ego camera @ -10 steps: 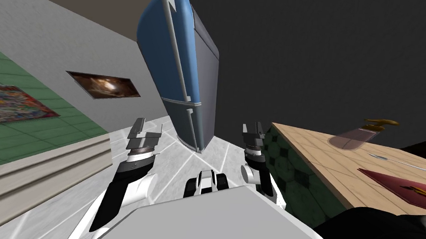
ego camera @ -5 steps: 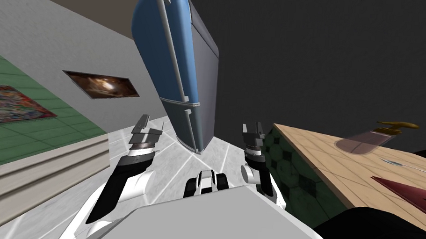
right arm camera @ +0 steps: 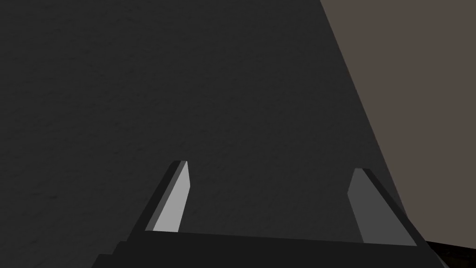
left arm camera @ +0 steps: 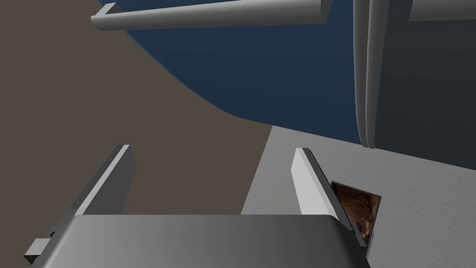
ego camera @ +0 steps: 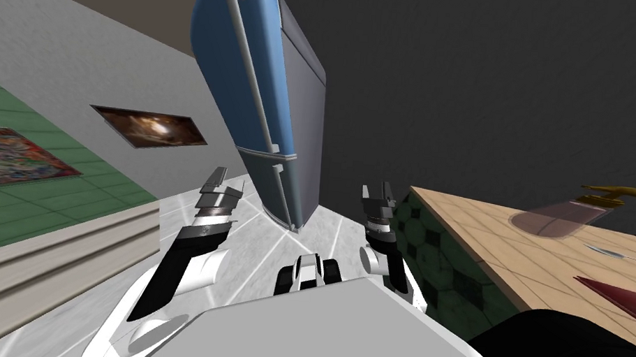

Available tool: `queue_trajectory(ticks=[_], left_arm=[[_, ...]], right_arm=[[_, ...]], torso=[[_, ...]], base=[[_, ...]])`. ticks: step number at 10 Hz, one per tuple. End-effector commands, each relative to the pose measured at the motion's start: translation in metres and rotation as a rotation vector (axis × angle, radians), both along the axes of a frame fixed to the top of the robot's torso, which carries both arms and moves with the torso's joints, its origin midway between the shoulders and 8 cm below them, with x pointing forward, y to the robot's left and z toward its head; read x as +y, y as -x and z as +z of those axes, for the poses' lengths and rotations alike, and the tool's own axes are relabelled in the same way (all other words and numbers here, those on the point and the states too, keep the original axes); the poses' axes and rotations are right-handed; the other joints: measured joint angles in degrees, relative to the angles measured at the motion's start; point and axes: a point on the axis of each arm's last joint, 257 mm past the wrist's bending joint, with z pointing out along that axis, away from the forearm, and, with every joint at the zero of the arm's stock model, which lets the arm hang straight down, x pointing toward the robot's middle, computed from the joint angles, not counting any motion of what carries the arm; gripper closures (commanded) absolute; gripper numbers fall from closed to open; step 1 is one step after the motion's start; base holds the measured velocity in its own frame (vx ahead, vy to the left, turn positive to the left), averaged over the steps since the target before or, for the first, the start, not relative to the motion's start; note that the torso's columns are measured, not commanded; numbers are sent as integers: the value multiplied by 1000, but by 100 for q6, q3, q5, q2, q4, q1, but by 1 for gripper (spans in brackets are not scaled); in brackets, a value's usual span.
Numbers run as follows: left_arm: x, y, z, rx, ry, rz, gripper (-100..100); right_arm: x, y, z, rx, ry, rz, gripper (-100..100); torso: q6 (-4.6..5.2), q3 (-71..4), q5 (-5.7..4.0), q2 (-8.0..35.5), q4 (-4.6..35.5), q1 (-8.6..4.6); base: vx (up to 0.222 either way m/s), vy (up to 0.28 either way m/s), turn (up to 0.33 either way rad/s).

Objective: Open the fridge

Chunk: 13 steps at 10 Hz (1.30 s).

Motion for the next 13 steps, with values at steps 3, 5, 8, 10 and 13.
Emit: queue_trajectory(ticks=[3,5,8,10,13], left_arm=[[5,-13,8,40,-17,36,-100],[9,-18,8,65,-19,52,-100],[13,-25,5,99,-20,70,-100],[16,-30,6,120,-23,86,-100],[22,-38,9,152,-31,114,-100]], right_arm=[[0,0,0,0,0,0,0],[0,0,0,0,0,0,0],[0,0,0,0,0,0,0],[0,0,0,0,0,0,0],[0,0,0,0,0,0,0]], torso=[[1,1,0,1,1,-1],[0,-1,-2,-1,-1,-6],[0,3,1,3,2,2],[0,-1,0,-3,0,-3],[0,2,0,3,1,0]], base=[[58,-31,7],[60,-43,7],[47,-27,6],[52,-28,6],[51,-25,7]])
